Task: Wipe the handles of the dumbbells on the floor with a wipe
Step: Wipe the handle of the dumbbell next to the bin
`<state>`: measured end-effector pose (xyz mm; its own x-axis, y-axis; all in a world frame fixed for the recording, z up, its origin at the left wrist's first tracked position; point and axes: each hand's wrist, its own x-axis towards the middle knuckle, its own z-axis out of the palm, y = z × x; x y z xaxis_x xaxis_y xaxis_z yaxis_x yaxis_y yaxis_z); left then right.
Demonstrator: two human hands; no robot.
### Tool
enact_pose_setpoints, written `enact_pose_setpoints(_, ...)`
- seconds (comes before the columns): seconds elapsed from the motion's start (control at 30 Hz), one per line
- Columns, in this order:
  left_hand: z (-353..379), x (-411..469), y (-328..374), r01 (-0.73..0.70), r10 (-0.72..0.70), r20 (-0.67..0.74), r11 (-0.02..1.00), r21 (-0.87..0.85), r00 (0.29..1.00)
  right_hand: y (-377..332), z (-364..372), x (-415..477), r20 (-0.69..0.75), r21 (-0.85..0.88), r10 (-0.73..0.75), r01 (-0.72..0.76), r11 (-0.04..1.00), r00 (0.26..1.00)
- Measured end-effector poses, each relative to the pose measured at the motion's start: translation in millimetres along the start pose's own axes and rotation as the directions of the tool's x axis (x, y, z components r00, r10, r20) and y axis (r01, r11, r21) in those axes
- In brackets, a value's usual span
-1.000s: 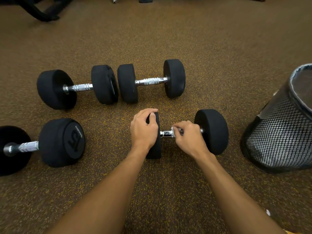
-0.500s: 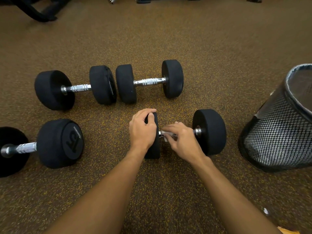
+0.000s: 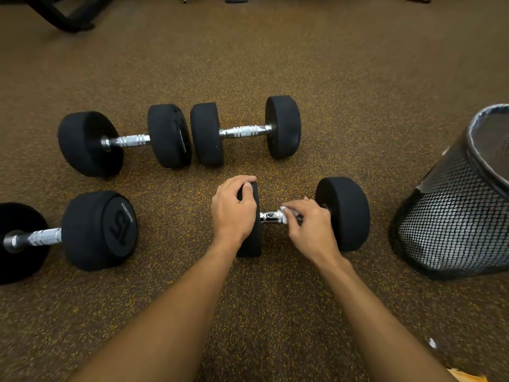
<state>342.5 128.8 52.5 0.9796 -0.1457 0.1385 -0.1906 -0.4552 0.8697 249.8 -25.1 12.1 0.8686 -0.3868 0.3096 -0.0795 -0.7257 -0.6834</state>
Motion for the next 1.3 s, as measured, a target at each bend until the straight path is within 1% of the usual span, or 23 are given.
enact_pose_setpoints(0.13, -0.4, 0.7, 0.7, 0.006, -0.006, 0.009, 1.000, -0.006, 1.000, -4.3, 6.2, -2.2, 0.074, 0.001, -0.094, 0.094, 0.996, 0.993)
enact_pose_setpoints(0.2, 0.0, 0.5, 0.4, 0.004, -0.004, 0.002, 1.000, -0.003, 1.000, 2.3, 1.8, -5.7, 0.038, 0.019, -0.091, 0.090, 0.996, 0.995)
enact_pose_setpoints(0.3, 0.3, -0.6, -0.3, -0.008, 0.009, -0.009, 1.000, 0.009, 1.000, 6.4, 1.5, -7.1, -0.061, -0.009, -0.033, 0.033, 0.999, 0.998)
enact_pose_setpoints(0.37, 0.2, -0.3, -0.5, -0.008, 0.009, -0.009, 1.000, 0.007, 1.000, 2.4, 7.6, -7.0, -0.045, -0.023, -0.050, 0.049, 0.999, 0.998)
enact_pose_setpoints(0.47, 0.3, 1.2, -0.3, 0.003, -0.003, -0.002, 1.000, -0.007, 1.000, 3.9, 13.4, -13.9, -0.018, 0.011, -0.124, 0.124, 0.992, 0.992)
enact_pose_setpoints(0.53, 1.0, 2.2, -1.2, 0.004, -0.004, -0.002, 1.000, -0.005, 1.000, 12.6, 11.3, -18.9, -0.061, 0.025, -0.147, 0.149, 0.989, 0.987)
enact_pose_setpoints(0.6, 1.3, 1.8, -1.6, 0.007, -0.007, -0.004, 1.000, 0.005, 1.000, 18.3, 10.2, -20.2, -0.121, 0.020, -0.120, 0.123, 0.992, 0.985)
enact_pose_setpoints(0.67, 1.0, 1.6, -0.8, 0.012, -0.012, -0.002, 1.000, 0.009, 1.000, 14.3, 13.7, -17.1, -0.146, 0.018, -0.094, 0.098, 0.995, 0.985)
enact_pose_setpoints(0.8, 0.9, 2.4, 0.5, 0.018, -0.018, 0.002, 1.000, 0.001, 1.000, 2.8, 22.7, -18.7, -0.040, 0.029, -0.188, 0.189, 0.982, 0.981)
enact_pose_setpoints(0.83, 0.7, 2.1, 0.7, 0.016, -0.016, 0.002, 1.000, 0.000, 1.000, 5.2, 21.4, -20.9, -0.041, 0.037, -0.202, 0.204, 0.978, 0.978)
enact_pose_setpoints(0.9, 0.4, 1.7, 0.4, 0.001, -0.001, -0.006, 1.000, -0.006, 1.000, 13.9, 17.2, -23.4, -0.104, 0.046, -0.183, 0.188, 0.981, 0.978)
enact_pose_setpoints(0.97, 0.2, 1.3, 0.8, -0.004, 0.004, -0.010, 1.000, -0.009, 1.000, 18.9, 16.0, -21.5, -0.172, 0.037, -0.131, 0.139, 0.990, 0.976)
enact_pose_setpoints(1.0, -0.2, 1.0, 1.1, 0.000, 0.000, -0.007, 1.000, -0.009, 1.000, 17.8, 17.5, -19.8, -0.183, 0.034, -0.115, 0.123, 0.992, 0.976)
enact_pose_setpoints(1.07, -0.7, 1.7, 1.8, 0.008, -0.008, 0.001, 1.000, -0.009, 1.000, 11.1, 22.6, -17.9, -0.150, 0.036, -0.127, 0.134, 0.990, 0.981)
enact_pose_setpoints(1.13, -1.1, 2.5, 2.4, 0.018, -0.018, 0.011, 1.000, -0.011, 1.000, 6.8, 25.3, -20.9, -0.093, 0.036, -0.175, 0.179, 0.983, 0.980)
enact_pose_setpoints(1.17, -1.1, 2.9, 2.5, 0.023, -0.022, 0.013, 1.000, -0.011, 1.000, 8.7, 24.1, -22.7, -0.087, 0.044, -0.194, 0.199, 0.979, 0.977)
enact_pose_setpoints(1.23, -0.6, 2.5, 1.7, 0.024, -0.024, 0.012, 1.000, -0.013, 1.000, 16.9, 19.3, -25.1, -0.125, 0.051, -0.189, 0.197, 0.979, 0.974)
enact_pose_setpoints(1.3, -0.2, 2.1, 1.0, 0.023, -0.023, 0.013, 1.000, -0.016, 1.000, 21.7, 18.1, -23.2, -0.172, 0.033, -0.152, 0.160, 0.987, 0.973)
